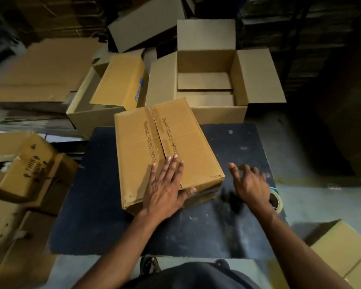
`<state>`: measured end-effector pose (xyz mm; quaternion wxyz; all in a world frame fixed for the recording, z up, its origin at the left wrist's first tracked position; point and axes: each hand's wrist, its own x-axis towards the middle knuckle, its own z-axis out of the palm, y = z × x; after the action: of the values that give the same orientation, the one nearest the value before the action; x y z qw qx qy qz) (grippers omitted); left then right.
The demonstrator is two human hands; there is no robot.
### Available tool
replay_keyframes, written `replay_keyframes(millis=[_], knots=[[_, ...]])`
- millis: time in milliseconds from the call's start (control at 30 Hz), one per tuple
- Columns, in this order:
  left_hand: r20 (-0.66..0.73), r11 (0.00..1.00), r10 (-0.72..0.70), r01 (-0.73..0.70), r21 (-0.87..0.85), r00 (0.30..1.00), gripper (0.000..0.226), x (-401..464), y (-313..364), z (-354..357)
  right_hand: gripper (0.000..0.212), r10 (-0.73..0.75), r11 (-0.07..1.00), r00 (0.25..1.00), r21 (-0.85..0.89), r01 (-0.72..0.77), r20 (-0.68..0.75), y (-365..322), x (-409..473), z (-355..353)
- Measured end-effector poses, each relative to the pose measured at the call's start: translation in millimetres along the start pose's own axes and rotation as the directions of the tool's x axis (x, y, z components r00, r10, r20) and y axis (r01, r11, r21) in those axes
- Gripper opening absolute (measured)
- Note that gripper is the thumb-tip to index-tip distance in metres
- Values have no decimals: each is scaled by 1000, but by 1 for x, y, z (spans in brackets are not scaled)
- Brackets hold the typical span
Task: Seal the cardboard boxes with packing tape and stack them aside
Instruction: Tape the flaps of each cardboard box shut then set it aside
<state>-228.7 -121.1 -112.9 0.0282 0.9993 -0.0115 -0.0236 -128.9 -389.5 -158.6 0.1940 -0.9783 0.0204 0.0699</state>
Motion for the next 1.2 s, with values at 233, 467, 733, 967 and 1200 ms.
replay_keyframes(millis=[233, 467, 733, 967, 1200], knots=[[-50, 989, 35, -27, 148, 998, 90, 4, -4, 14, 68, -19, 941, 916, -304, 152, 402, 93, 50, -3], [-12, 993, 16, -14, 115, 1000, 91, 3, -2, 9, 37, -72, 860, 879, -417, 294, 472, 105, 54, 4], [-367, 955, -21, -89, -282, 930, 65, 1, 30, -27, 37, -214, 971, 918, -29, 237, 334, 107, 2, -10], [218, 394, -170, 269, -879, 961, 66, -46, 89, -14, 63, -323, 880, 900, 442, 173, 291, 69, -60, -50], [632, -194, 4, 621, -760, 775, 85, -45, 83, -39, 71, -563, 826, 809, 154, 543, 170, 13, -98, -74]])
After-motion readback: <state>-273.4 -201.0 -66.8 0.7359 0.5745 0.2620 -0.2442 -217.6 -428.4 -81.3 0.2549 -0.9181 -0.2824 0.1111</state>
